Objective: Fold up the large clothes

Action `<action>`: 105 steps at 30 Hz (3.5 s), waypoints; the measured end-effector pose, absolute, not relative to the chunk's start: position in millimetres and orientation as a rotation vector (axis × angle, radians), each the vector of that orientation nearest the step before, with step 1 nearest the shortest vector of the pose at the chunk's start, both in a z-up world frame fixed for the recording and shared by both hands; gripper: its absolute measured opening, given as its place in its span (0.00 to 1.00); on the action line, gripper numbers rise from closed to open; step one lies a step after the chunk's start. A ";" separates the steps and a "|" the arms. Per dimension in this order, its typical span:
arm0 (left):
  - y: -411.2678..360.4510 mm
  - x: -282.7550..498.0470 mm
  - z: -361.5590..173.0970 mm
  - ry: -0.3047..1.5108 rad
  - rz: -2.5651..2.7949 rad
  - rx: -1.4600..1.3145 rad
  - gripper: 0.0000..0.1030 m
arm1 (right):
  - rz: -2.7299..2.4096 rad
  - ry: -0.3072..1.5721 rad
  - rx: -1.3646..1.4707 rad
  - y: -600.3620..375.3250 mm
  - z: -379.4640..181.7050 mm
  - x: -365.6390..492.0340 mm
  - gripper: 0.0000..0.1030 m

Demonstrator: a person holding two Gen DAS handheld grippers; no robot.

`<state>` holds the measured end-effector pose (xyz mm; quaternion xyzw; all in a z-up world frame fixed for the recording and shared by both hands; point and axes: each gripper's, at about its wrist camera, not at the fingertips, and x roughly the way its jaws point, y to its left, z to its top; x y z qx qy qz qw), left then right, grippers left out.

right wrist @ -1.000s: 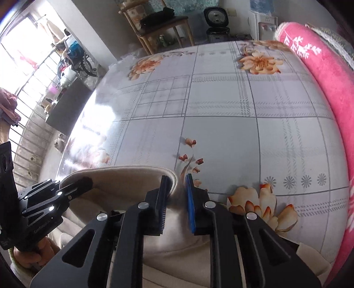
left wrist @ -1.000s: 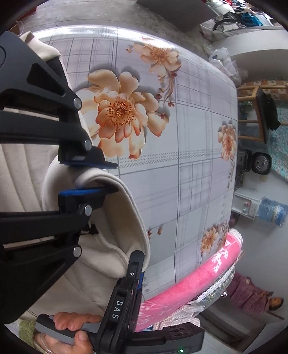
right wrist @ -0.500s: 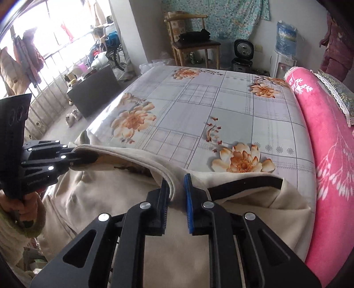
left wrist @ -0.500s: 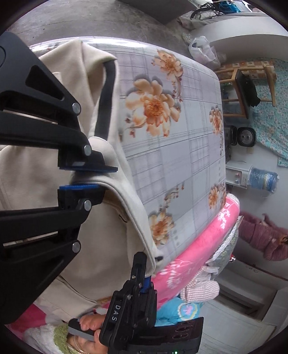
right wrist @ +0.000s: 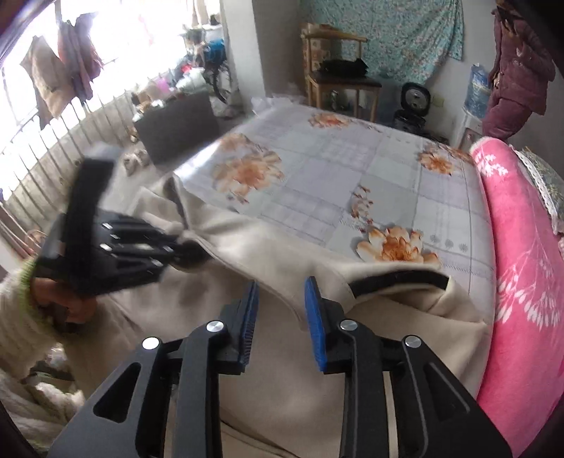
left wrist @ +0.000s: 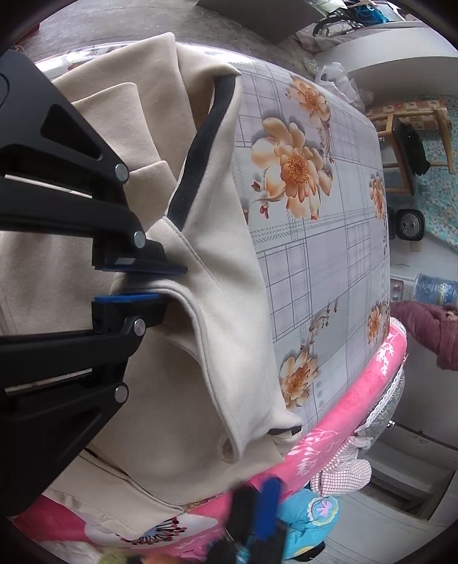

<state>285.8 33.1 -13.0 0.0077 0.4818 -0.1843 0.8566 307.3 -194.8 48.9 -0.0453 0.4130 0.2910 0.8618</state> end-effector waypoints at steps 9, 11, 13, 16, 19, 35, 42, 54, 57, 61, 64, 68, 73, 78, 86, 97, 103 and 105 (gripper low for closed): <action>34.5 280.3 -11.3 1.018 -0.388 0.036 0.09 | 0.618 1.032 -0.003 -152.1 -6.5 380.8 0.29; 39.6 275.1 -5.2 1.020 -0.398 0.037 0.11 | 0.603 1.110 -0.036 -142.1 -36.9 384.1 0.28; 48.3 266.5 6.1 1.013 -0.417 0.023 0.14 | 0.602 1.112 -0.041 -140.9 -50.9 377.4 0.28; 64.7 252.5 32.4 0.940 -0.488 -0.060 0.14 | 0.600 1.095 -0.084 -139.9 -51.2 366.6 0.28; 67.9 258.5 50.9 0.883 -0.518 -0.106 0.14 | 0.599 1.080 -0.108 -137.0 -53.2 364.5 0.27; 40.3 310.9 -16.2 1.047 -0.419 -0.089 0.13 | 0.437 1.069 -0.097 -193.1 -49.0 333.2 0.23; 36.4 290.8 -16.9 1.089 -0.473 0.016 0.29 | 0.415 1.042 -0.092 -198.3 -54.1 323.1 0.26; 45.1 285.7 -22.3 1.085 -0.423 -0.069 0.29 | 0.415 0.987 -0.009 -170.1 -27.9 323.8 0.39; 47.5 285.7 -23.4 1.079 -0.413 -0.104 0.29 | 0.385 1.036 -0.079 -158.3 -54.3 325.4 0.46; 48.5 284.7 -23.6 1.080 -0.406 -0.120 0.29 | 0.364 1.027 -0.105 -158.5 -36.4 309.9 0.47; 50.6 284.9 -23.8 1.084 -0.407 -0.138 0.29 | 0.315 0.971 -0.085 -172.4 -22.0 300.6 0.49; 52.8 285.9 -24.2 1.089 -0.405 -0.164 0.29 | 0.258 1.049 -0.026 -191.3 -45.9 306.4 0.54; 52.7 280.1 -14.6 1.095 -0.364 -0.159 0.30 | 0.290 1.031 -0.022 -189.7 -23.1 286.4 0.54; 61.3 251.5 15.7 1.043 -0.349 -0.145 0.40 | 0.312 0.942 -0.027 -191.9 16.1 243.6 0.62; 114.9 152.2 59.0 0.921 -0.268 -0.173 0.64 | 0.378 0.916 0.036 -213.6 38.4 165.1 0.78; 171.2 69.5 7.7 0.996 -0.123 -0.288 0.64 | 0.387 1.077 -0.020 -184.5 -30.8 123.1 0.78; 180.1 77.5 -5.6 0.991 -0.166 -0.306 0.63 | 0.382 1.133 0.027 -186.4 -46.7 128.0 0.78; 180.9 84.4 -9.1 0.998 -0.185 -0.315 0.58 | 0.382 1.142 0.034 -187.2 -48.2 129.1 0.78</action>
